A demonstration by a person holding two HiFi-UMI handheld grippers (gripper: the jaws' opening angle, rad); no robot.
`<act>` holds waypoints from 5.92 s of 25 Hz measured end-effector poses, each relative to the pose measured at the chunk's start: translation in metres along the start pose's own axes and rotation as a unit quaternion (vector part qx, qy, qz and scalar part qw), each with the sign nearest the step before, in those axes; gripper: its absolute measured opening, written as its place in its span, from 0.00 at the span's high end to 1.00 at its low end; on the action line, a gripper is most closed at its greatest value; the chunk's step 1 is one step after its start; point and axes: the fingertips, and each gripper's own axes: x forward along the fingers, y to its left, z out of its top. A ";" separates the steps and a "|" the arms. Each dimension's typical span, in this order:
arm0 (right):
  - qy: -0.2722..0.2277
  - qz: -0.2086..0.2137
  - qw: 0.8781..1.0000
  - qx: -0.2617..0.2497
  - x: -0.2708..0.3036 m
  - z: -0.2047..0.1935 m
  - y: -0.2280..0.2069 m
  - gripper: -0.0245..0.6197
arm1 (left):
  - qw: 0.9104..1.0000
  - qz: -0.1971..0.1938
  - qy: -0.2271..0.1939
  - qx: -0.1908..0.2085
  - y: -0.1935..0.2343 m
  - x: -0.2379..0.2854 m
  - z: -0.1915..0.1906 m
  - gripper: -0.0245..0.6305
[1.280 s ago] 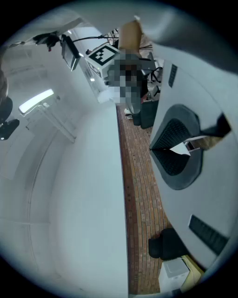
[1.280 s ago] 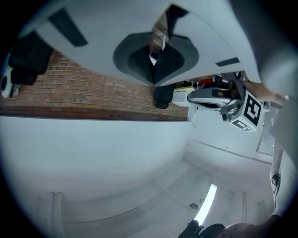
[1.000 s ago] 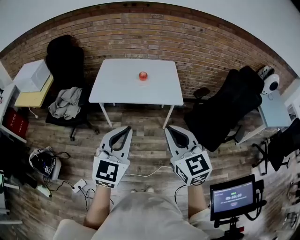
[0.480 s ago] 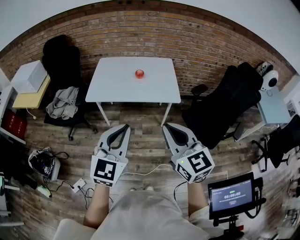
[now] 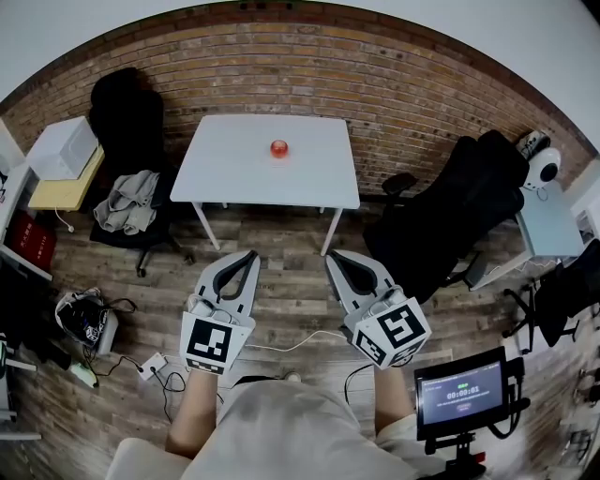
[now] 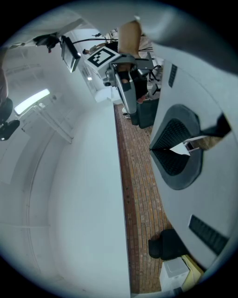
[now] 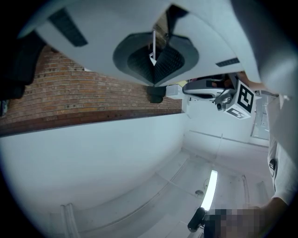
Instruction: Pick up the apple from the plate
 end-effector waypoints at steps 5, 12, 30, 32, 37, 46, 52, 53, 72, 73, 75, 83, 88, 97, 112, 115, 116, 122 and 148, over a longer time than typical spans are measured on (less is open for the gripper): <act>0.014 0.019 1.000 -0.007 -0.008 -0.008 -0.004 0.96 | 1.000 0.008 0.010 -0.006 -0.016 0.000 -0.002 0.96; -0.006 0.029 0.999 -0.012 -0.013 0.004 -0.012 0.96 | 1.000 0.013 0.018 -0.011 -0.025 0.008 0.004 0.96; 0.016 0.024 1.000 -0.004 0.058 -0.010 -0.072 0.96 | 1.000 -0.011 -0.004 -0.013 0.022 0.097 -0.010 0.96; 0.016 0.019 1.000 -0.002 0.075 -0.010 -0.087 0.96 | 1.000 -0.013 -0.002 -0.012 0.036 0.113 -0.015 0.96; 0.009 0.011 1.000 0.003 0.126 -0.002 -0.116 0.96 | 1.000 -0.017 0.000 -0.009 0.079 0.153 -0.018 0.96; -0.015 0.009 1.000 -0.024 0.200 0.021 -0.146 0.96 | 1.000 -0.019 0.008 -0.012 0.147 0.206 -0.028 0.96; -0.003 0.044 0.999 0.015 0.236 0.015 -0.156 0.96 | 0.999 -0.028 0.011 -0.018 0.177 0.236 -0.036 0.96; 0.000 0.050 0.999 0.017 0.242 0.015 -0.157 0.96 | 0.999 -0.029 0.012 -0.020 0.182 0.241 -0.036 0.96; 0.014 0.017 0.999 0.034 0.346 0.011 -0.212 0.96 | 0.998 -0.057 0.018 -0.019 0.265 0.321 -0.055 0.96; 0.014 0.019 0.999 0.035 0.348 0.011 -0.213 0.96 | 0.998 -0.058 0.018 -0.018 0.267 0.324 -0.055 0.96; 0.011 0.025 0.999 0.039 0.351 0.010 -0.213 0.96 | 0.998 -0.058 0.018 -0.017 0.270 0.327 -0.056 0.96; 0.004 0.032 0.998 0.057 0.354 0.004 -0.240 0.96 | 0.998 -0.055 0.034 -0.020 0.266 0.349 -0.064 0.96; 0.003 0.023 0.998 0.057 0.356 0.007 -0.242 0.96 | 0.998 -0.055 0.039 -0.020 0.268 0.346 -0.063 0.96; 0.029 0.012 0.999 0.039 0.356 -0.009 -0.243 0.96 | 0.997 -0.058 0.050 -0.012 0.264 0.346 -0.067 0.96; 0.070 0.061 0.995 0.041 0.339 -0.033 -0.287 0.96 | 0.995 -0.042 0.085 0.008 0.214 0.388 -0.056 0.95; 0.077 0.065 0.994 0.043 0.337 -0.041 -0.287 0.96 | 0.995 -0.040 0.087 0.015 0.209 0.387 -0.060 0.95; 0.080 0.067 0.994 0.043 0.336 -0.043 -0.288 0.96 | 0.995 -0.039 0.088 0.017 0.207 0.387 -0.061 0.95; 0.085 0.066 0.993 0.052 0.335 -0.052 -0.293 0.96 | 0.995 -0.042 0.093 0.023 0.202 0.390 -0.067 0.95; 0.123 0.015 0.985 0.116 0.407 -0.089 -0.345 0.96 | 0.974 -0.149 0.165 0.035 0.236 0.488 -0.132 0.79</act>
